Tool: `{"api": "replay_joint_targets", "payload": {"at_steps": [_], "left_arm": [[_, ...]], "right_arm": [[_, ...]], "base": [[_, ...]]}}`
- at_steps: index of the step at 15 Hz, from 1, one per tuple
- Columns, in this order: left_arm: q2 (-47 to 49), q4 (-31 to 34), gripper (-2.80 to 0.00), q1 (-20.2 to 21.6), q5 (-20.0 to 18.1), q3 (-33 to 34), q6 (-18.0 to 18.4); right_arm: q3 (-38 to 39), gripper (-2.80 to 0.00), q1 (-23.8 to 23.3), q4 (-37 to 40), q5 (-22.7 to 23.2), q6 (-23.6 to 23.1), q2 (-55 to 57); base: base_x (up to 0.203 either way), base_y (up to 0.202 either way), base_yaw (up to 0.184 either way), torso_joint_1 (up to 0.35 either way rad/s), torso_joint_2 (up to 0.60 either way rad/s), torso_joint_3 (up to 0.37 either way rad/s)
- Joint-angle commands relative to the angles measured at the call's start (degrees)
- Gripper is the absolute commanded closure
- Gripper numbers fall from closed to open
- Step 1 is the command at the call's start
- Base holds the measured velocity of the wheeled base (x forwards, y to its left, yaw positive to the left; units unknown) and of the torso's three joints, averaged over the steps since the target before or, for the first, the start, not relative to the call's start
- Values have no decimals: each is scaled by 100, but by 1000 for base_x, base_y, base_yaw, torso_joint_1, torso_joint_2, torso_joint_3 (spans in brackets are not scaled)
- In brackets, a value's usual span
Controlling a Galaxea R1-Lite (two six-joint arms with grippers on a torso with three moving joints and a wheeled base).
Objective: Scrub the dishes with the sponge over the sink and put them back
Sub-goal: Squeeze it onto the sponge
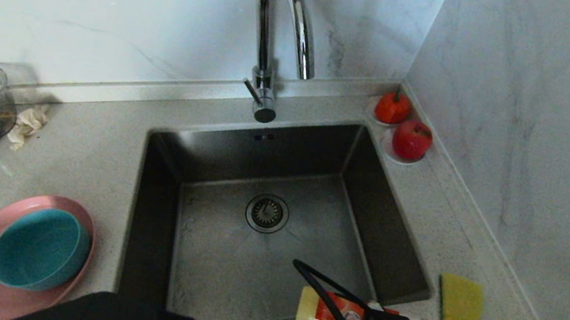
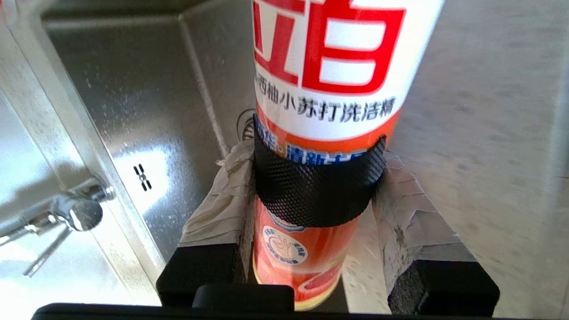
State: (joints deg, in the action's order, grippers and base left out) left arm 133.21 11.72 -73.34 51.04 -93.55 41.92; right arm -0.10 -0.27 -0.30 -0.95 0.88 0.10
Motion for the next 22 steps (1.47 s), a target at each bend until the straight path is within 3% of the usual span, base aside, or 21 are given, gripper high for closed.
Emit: {"api": "replay_joint_targets", "payload": {"at_steps": [1, 6, 11, 16, 22], "left_arm": [[127, -7, 0, 121, 37, -281, 5], [143, 64, 0, 162, 54, -505, 26], [490, 55, 0, 170, 561, -1050, 48], [889, 107, 0, 279, 616, -1644, 144], [1014, 84, 0, 541, 625, -1675, 160]], "right_arm": [[1, 0, 0, -5, -2, 0, -1], [1, 0, 0, -5, -2, 0, -1], [1, 0, 0, -5, -2, 0, -1], [1, 0, 0, -5, -2, 0, -1], [1, 0, 0, -5, -2, 0, -1]], "base": [[0, 0, 0, 0, 0, 0], [0, 0, 0, 0, 0, 0], [0, 0, 0, 0, 0, 0], [0, 0, 0, 0, 0, 0], [0, 0, 0, 0, 0, 0]]}}
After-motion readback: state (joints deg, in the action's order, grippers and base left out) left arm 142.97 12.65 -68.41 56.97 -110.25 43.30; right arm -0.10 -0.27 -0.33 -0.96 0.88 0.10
